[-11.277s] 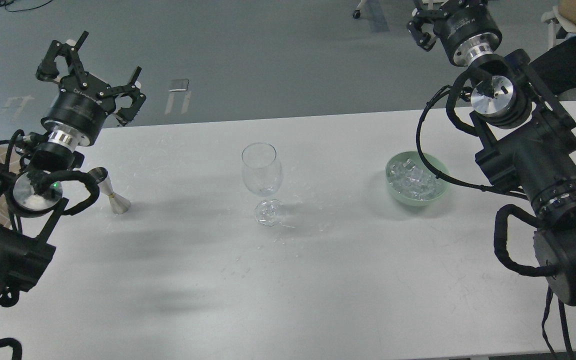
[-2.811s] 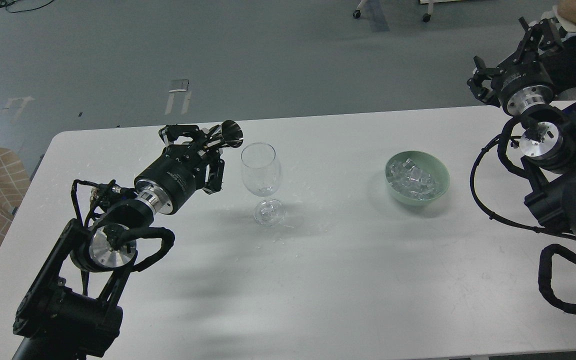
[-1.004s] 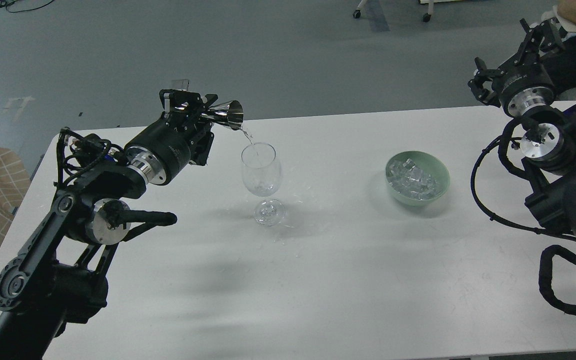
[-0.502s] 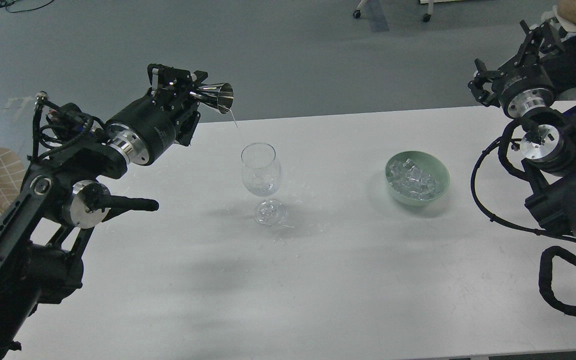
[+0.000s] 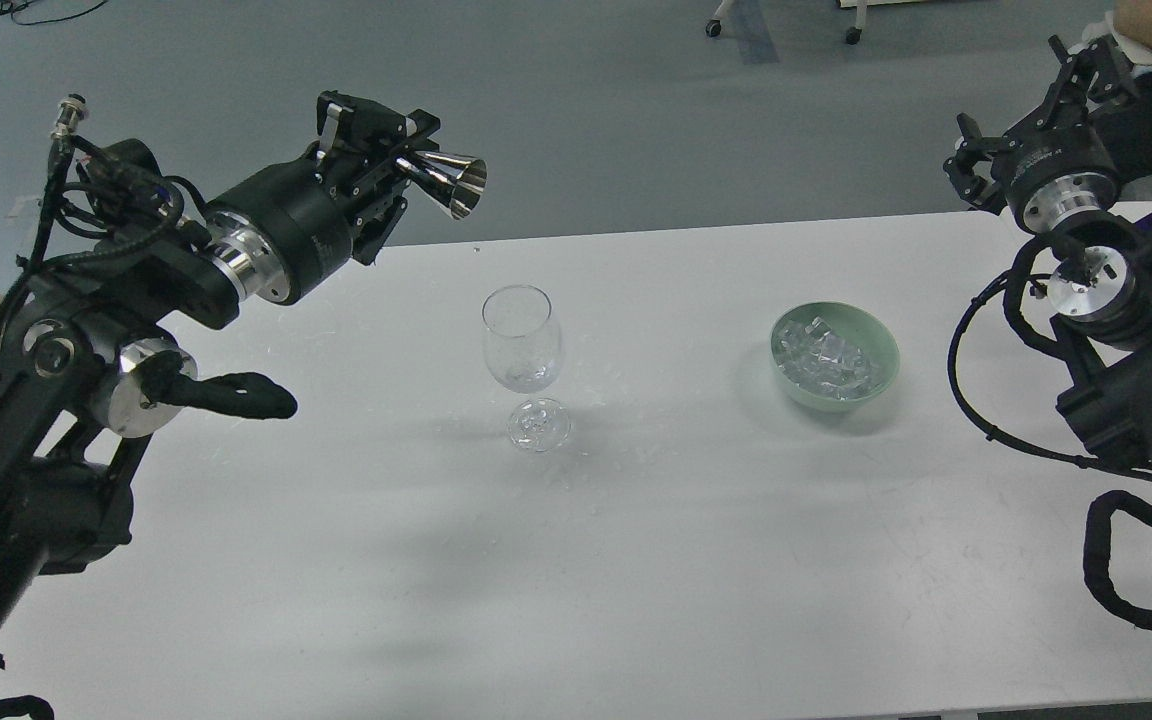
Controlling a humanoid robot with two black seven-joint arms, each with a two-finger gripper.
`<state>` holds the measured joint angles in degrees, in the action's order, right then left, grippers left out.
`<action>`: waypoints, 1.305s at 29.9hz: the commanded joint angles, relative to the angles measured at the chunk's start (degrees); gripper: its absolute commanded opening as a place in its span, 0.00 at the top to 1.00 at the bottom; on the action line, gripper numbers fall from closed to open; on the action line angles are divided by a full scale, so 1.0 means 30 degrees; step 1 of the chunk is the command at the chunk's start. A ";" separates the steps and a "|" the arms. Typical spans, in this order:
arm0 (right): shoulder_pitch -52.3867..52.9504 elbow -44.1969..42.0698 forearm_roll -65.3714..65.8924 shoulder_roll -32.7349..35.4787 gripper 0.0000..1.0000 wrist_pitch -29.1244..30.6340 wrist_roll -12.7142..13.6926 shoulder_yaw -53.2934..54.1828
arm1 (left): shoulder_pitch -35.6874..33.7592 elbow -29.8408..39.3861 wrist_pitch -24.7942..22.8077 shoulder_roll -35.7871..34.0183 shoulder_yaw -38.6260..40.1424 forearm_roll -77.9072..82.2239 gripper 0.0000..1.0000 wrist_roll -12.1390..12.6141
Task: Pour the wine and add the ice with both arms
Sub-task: 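Turn the jigger upright and pull the left gripper back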
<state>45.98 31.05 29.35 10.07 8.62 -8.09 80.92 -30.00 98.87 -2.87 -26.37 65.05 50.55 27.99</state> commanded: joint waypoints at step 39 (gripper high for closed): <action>-0.1147 0.0020 0.0031 0.0919 0.00 0.0028 0.0031 -0.0138 | 0.5636 -1.0739 0.1572 0.4775 0.9577 -1.9015 0.92 -0.4641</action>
<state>43.02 30.98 29.45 12.17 8.69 -7.99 80.50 -12.03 72.76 2.46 -12.37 93.15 -3.99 14.60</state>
